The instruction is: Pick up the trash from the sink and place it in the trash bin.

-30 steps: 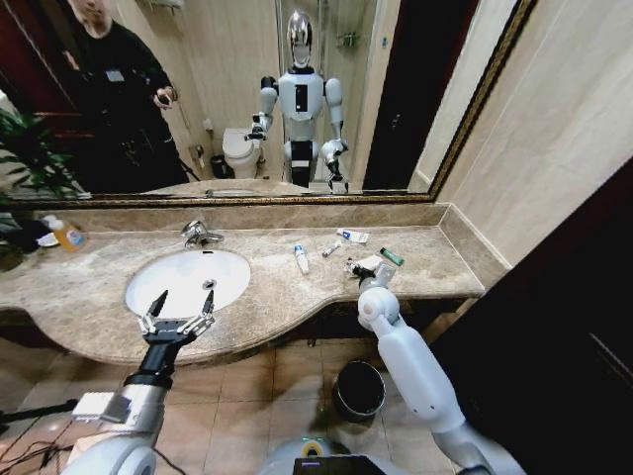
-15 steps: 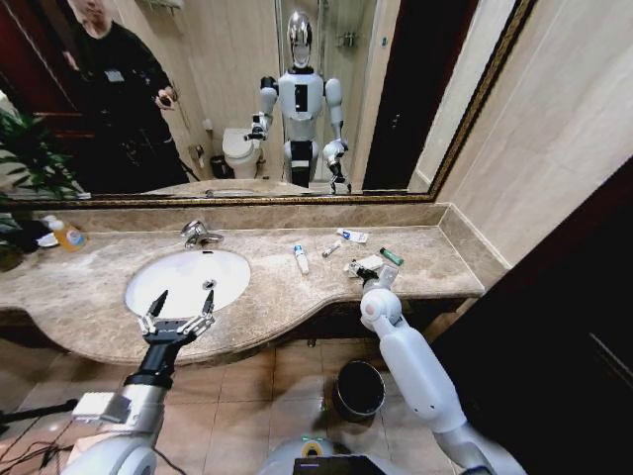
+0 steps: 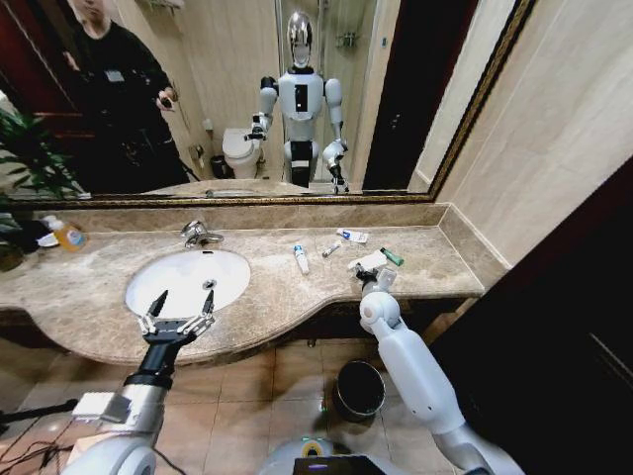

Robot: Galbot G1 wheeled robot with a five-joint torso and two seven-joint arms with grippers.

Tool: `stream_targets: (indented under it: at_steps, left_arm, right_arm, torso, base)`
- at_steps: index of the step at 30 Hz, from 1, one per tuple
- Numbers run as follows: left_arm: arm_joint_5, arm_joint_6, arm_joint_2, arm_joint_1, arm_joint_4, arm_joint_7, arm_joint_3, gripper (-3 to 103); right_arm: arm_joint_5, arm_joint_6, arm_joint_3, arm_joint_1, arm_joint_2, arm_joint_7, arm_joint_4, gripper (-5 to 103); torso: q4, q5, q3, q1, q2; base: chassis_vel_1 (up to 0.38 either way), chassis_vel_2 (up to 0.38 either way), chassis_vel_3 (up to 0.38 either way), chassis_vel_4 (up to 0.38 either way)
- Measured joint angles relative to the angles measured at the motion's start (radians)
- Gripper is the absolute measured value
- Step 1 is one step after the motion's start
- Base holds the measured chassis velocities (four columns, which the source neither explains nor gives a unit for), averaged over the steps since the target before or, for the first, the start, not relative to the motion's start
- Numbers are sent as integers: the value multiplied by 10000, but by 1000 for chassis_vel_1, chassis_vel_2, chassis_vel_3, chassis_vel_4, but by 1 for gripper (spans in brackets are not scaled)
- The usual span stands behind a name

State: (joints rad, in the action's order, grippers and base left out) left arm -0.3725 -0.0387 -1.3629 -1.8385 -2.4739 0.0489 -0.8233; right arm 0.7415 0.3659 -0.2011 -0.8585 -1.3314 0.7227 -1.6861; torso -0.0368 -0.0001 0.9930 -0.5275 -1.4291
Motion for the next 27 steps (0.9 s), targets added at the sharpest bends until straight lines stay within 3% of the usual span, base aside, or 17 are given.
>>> stream_targets:
  at_steps: [4,7,9,12,27]
  left_arm:
    - [0,0,0,0,0,0,0,100]
    - [0,0,0,0,0,0,0,100]
    - [0,0,0,0,0,0,0,100]
    - [0,0,0,0,0,0,0,100]
    - [0,0,0,0,0,0,0,100]
  right_arm:
    - [-52,-35,-10,-101,45,-48,-71,25]
    - [-82,-67,-25,-161,69,-71,-120,19]
    - [-112,-111,-59,-282,118,-104,-244,8]
    - [-117,-133,-98,-398,169,-122,-384,2]
    - [-117,-232,-363,-1122,594,-314,-1725,0]
  torso:
    - [0,0,0,0,0]
    - [0,1,0,0,0]
    - [0,1,0,0,0]
    - [0,1,0,0,0]
    - [0,1,0,0,0]
  base:
    - [0,0,0,0]
    - [0,0,0,0]
    - [0,0,0,0]
    - [0,0,0,0]
    - [0,0,0,0]
